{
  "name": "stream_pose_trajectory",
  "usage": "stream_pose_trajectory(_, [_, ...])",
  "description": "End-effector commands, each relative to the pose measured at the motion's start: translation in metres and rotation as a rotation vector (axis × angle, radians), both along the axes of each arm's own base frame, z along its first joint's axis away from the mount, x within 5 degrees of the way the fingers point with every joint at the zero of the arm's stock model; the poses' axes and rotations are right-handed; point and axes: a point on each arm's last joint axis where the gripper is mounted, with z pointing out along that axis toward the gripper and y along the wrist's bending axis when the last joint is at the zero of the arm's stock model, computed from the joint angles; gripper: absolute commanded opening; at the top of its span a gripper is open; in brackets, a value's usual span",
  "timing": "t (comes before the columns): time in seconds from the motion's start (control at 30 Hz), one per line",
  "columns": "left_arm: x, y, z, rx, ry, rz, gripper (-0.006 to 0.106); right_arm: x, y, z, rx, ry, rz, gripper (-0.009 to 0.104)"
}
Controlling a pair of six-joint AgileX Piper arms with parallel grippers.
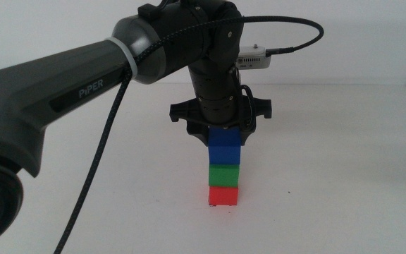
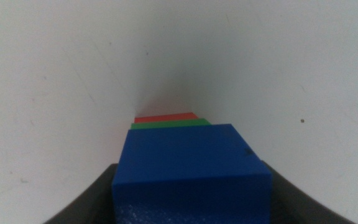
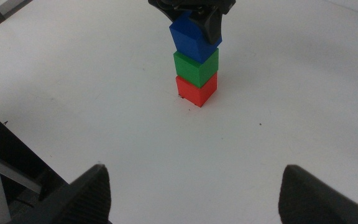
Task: Stack red cubes first, then green, then blue cubes in a specific spot.
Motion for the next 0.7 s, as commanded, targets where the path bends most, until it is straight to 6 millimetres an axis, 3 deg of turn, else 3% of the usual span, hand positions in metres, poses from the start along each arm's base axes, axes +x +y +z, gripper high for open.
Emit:
stream_pose_trajectory(0.0, [0.001, 0.000, 0.002, 0.000, -0.016, 0.000, 0.053, 0.000, -0.001, 0.000, -0.001, -0.011, 0.003, 0.088])
stream_pose_trajectory(0.2, [0.003, 0.002, 0.002, 0.022, -0.035, -0.012, 0.094, 0.000, -0.001, 0.000, -0.001, -0.011, 0.003, 0.088])
stream_pose_trajectory(0.37, [0.001, 0.003, 0.009, 0.017, -0.052, -0.045, 0.094, 0.000, -0.001, 0.000, -0.001, -0.011, 0.003, 0.088])
stream_pose_trajectory(0.43, [-0.004, 0.006, 0.024, -0.007, -0.076, -0.059, 0.094, 0.000, -0.001, 0.000, -0.001, -0.011, 0.003, 0.088])
stream_pose_trajectory(0.53, [-0.016, 0.018, 0.061, -0.040, -0.163, -0.074, 0.094, 0.000, -0.001, 0.000, -0.001, -0.011, 0.003, 0.088])
stream_pose_trajectory(0.67, [-0.044, 0.052, 0.122, -0.073, -0.328, -0.031, 0.094, 0.000, -0.001, 0.000, -0.001, -0.011, 0.003, 0.088])
